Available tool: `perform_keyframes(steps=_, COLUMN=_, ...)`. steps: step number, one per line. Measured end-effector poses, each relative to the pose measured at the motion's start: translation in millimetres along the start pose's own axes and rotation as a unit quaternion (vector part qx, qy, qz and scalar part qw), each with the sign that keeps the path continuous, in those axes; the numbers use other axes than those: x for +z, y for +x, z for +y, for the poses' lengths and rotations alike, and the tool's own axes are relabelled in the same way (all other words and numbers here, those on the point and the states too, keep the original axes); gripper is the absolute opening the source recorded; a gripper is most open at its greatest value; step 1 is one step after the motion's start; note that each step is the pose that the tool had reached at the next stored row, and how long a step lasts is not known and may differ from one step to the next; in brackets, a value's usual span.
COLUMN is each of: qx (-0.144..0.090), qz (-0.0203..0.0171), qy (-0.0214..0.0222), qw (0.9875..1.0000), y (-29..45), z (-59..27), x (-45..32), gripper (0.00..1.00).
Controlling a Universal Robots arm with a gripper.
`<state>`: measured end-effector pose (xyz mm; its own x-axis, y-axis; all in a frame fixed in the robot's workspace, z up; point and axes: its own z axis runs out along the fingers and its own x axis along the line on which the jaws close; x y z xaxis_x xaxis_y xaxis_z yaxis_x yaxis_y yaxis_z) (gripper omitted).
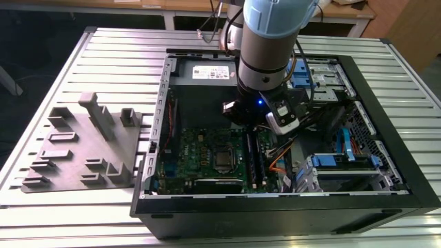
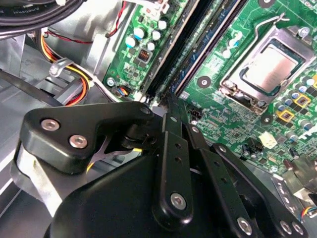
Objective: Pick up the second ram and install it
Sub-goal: 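Press down the second ram until it locks into place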
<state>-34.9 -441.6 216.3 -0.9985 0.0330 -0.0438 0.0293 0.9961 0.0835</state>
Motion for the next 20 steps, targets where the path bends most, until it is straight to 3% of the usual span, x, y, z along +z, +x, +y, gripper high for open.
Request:
perform_keyframes(steps=3, qx=0.0, qz=-0.0005, qy=-0.0013, qw=1.0, y=-0.2, z=0.6, x=-3.0, gripper=0.07)
perform_keyframes(steps=12, qx=0.0, qz=0.0, qy=-0.0001, qw=1.0, y=-1.4, z=2.8, x=-33.6, gripper=0.07)
perform_keyframes(steps=20, qx=0.0, qz=0.0, qy=0.0003, qw=1.0, y=-1.5, z=2.7, x=-35.3, gripper=0.07)
